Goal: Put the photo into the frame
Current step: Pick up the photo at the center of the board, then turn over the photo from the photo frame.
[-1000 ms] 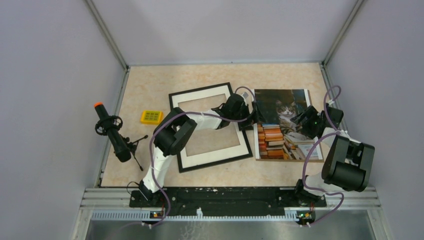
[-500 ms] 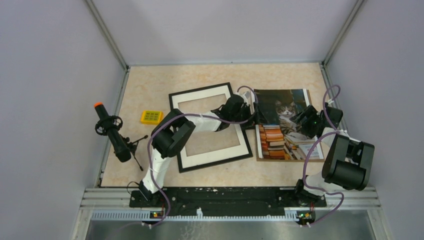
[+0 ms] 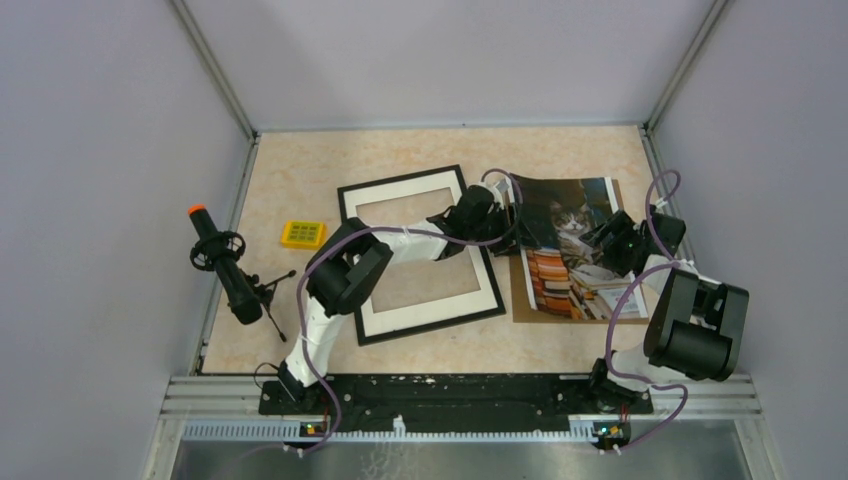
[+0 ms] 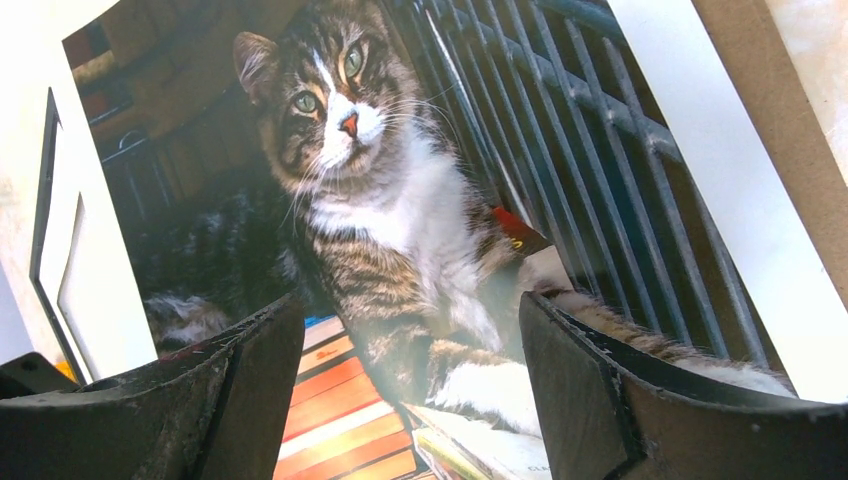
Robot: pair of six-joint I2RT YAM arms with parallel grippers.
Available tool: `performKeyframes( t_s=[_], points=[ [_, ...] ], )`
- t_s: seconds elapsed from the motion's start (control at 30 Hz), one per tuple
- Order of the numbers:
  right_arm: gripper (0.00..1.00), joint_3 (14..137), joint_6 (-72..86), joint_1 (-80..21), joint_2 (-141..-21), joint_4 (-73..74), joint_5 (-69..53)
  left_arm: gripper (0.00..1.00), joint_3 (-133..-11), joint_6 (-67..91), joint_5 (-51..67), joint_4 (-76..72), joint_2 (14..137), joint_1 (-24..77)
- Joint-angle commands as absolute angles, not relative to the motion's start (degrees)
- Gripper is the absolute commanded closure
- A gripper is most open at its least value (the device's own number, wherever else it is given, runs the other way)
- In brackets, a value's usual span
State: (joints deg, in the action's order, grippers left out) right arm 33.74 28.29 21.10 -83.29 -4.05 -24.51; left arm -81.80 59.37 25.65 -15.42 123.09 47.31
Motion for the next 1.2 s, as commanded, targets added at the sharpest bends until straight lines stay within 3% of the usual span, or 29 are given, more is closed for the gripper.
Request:
performKeyframes(
  t_s=[0.0,0.33,0.57,0.73,0.93,1.17],
  points=[
    [0.22,30.7,27.1,20.2,-83.5,3.6,-21.6,0.50,-86.8,58.2,23.2,-10.3,125.4,47.1],
    [0.17,33.5,24.0,16.6,-74.6,8.6,-14.8,1.00,-94.7,52.9,22.3,0.6,127.6,46.4],
    [0.09,40.6,21.1,0.8,-62.4,17.5,-2.2,1.00,-96.3,47.8,26.6,9.9,120.4,41.7],
    [0.09,47.0,21.4,-2.1,-59.3,22.2,-4.5,1.00,-99.7,38.8,26.8,24.6,110.9,37.4],
    [0.09,49.3,22.3,-2.3,-58.4,23.2,-8.2,1.00,-106.8,23.8,7.0,51.0,95.8,36.7],
    [0.09,49.7,23.1,-3.9,-62.0,20.0,-11.2,1.00,-116.4,21.5,-22.9,71.1,80.5,36.8]
  ],
)
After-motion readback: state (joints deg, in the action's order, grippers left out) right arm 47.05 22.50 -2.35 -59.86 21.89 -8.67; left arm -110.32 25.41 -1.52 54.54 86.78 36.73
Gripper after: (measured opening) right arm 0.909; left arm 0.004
